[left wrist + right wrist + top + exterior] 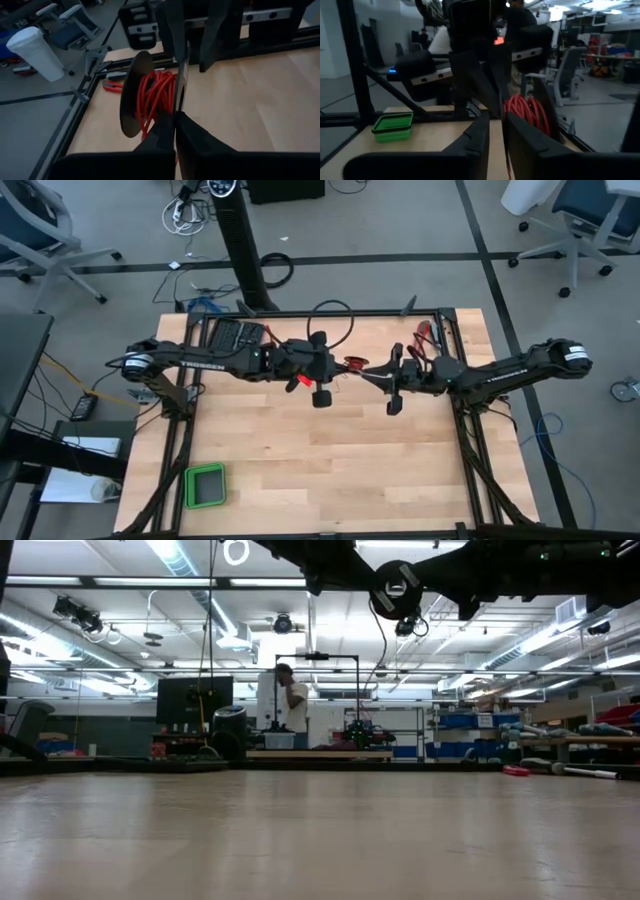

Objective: Coil cords
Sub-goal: Coil the red wire onto the black spool

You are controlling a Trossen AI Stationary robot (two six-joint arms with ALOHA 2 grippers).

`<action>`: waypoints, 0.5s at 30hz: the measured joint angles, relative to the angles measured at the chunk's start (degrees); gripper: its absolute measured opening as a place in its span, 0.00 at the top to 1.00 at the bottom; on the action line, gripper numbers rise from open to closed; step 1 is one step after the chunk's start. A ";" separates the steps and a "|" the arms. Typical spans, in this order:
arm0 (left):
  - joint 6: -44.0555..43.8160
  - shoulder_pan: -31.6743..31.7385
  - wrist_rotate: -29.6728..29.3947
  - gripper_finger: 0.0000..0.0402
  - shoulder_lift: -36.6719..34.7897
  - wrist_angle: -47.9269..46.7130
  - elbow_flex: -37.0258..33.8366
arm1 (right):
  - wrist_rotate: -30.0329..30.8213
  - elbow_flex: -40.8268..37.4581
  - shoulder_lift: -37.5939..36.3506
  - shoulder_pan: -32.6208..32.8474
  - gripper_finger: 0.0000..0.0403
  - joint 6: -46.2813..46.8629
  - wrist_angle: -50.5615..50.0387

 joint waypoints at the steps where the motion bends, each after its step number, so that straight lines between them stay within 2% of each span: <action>1: -0.02 0.04 -0.33 1.00 -0.11 -0.42 0.02 | 0.74 0.00 -0.85 0.00 0.84 0.00 -1.38; 7: 1.74 0.13 -0.36 1.00 -0.53 -1.45 0.04 | 1.90 0.02 -1.77 0.00 0.82 1.26 -7.30; 15: 3.05 0.13 1.41 1.00 -0.72 2.42 0.11 | 2.30 0.02 6.14 0.01 0.83 3.66 -5.78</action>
